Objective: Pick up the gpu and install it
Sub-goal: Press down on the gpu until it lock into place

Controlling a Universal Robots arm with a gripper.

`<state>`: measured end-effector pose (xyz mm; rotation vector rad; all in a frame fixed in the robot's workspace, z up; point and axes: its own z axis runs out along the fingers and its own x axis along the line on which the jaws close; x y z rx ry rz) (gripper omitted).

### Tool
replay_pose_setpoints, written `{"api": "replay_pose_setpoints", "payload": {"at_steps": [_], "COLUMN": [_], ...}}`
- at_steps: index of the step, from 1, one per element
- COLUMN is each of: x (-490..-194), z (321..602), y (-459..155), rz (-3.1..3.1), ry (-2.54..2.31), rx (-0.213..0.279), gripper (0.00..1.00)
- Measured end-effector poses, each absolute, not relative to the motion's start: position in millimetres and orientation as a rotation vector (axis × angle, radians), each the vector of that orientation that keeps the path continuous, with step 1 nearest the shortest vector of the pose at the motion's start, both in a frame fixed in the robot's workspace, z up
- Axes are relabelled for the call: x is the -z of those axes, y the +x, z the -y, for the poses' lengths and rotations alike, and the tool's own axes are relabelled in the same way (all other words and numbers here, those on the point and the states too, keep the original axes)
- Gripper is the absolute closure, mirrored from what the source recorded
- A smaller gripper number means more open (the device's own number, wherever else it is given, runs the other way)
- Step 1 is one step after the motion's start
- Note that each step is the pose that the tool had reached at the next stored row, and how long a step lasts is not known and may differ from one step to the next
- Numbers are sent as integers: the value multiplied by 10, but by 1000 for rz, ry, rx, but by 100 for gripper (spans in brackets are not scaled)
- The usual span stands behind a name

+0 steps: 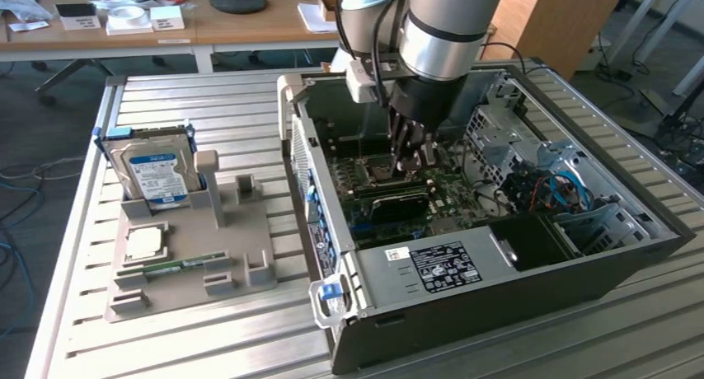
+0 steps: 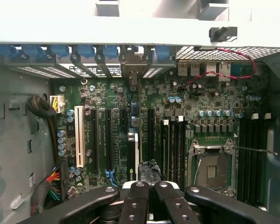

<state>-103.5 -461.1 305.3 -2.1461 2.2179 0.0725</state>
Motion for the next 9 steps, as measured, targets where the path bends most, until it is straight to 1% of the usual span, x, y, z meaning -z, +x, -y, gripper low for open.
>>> {"api": "replay_pose_setpoints", "payload": {"at_steps": [9], "x": [-3018], "z": [4629], "y": [-1037], "rz": [-2218], "ry": [-2146], "rx": [-72], "gripper": [89]}}
